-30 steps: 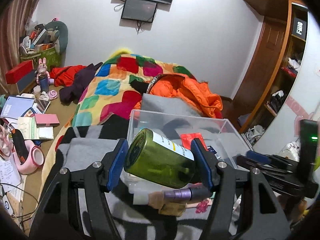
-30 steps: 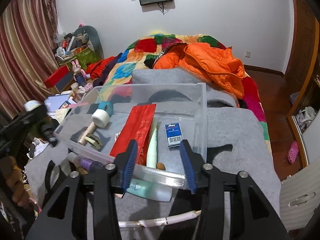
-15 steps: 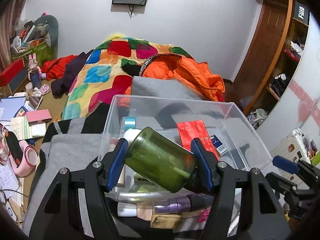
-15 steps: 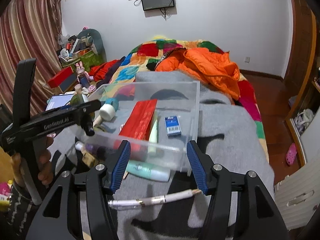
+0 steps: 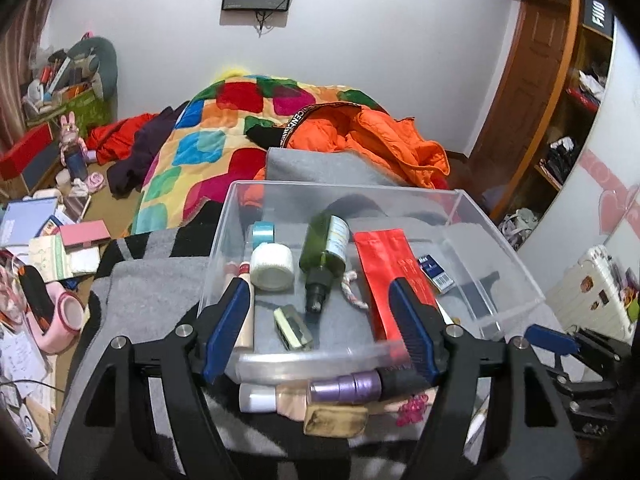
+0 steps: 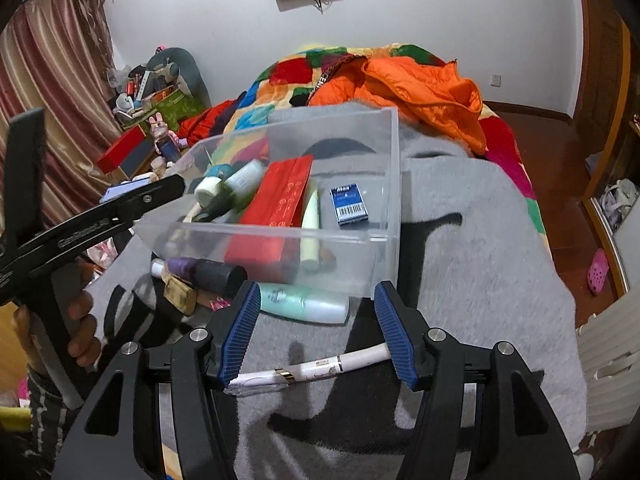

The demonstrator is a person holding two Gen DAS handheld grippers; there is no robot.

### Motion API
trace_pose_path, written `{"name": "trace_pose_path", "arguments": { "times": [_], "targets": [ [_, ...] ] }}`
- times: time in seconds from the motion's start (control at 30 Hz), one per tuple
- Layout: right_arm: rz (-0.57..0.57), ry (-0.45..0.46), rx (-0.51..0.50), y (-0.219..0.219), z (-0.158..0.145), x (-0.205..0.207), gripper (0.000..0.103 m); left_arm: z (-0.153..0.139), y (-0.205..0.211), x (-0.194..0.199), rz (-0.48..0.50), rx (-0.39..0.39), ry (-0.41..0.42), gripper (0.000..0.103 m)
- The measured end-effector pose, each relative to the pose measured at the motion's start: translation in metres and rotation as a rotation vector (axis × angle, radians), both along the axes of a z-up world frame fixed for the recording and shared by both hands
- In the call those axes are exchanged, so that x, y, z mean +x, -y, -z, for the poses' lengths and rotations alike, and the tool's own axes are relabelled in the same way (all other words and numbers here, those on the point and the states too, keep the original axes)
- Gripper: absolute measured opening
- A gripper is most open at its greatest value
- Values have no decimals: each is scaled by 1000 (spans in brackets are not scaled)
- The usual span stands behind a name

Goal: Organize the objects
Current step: 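Lower the green bottle into the box and open the left gripper, then grasp the beige eraser block with the left gripper while the right grasps the mint-green bottle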

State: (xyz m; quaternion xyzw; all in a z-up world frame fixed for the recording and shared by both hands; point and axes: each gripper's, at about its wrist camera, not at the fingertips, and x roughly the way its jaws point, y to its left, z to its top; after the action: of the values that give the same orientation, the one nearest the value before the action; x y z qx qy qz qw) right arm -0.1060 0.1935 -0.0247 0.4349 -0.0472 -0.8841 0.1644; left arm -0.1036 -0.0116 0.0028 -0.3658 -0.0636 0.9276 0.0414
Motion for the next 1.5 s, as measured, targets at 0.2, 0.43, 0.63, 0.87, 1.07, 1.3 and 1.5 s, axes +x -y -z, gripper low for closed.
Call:
{"name": "trace_pose_path", "arguments": {
  "times": [0.2,0.43,0.63,0.87,1.07,1.3,1.5],
  "targets": [
    [16,41,22,8,16,-6,61,1,-4,25,25,-45,-18,78],
    [43,103,19,21,35,-13,71,21,-7,49,58,-107,20,80],
    [104,100,30,31,36,-13,84,46,-1,50,50,-105,92,80],
    [128,65,148,48,40,-14,88,57,0,47,72,-74,132,71],
    [132,42,167,43,39,-10,83,53,-10,53,103,-68,116,61],
    [110,24,174,36,39,-5,71,56,-25,51,108,-119,108,58],
    [104,22,147,31,36,1,71,57,-25,57,98,-141,103,39]
  ]
}}
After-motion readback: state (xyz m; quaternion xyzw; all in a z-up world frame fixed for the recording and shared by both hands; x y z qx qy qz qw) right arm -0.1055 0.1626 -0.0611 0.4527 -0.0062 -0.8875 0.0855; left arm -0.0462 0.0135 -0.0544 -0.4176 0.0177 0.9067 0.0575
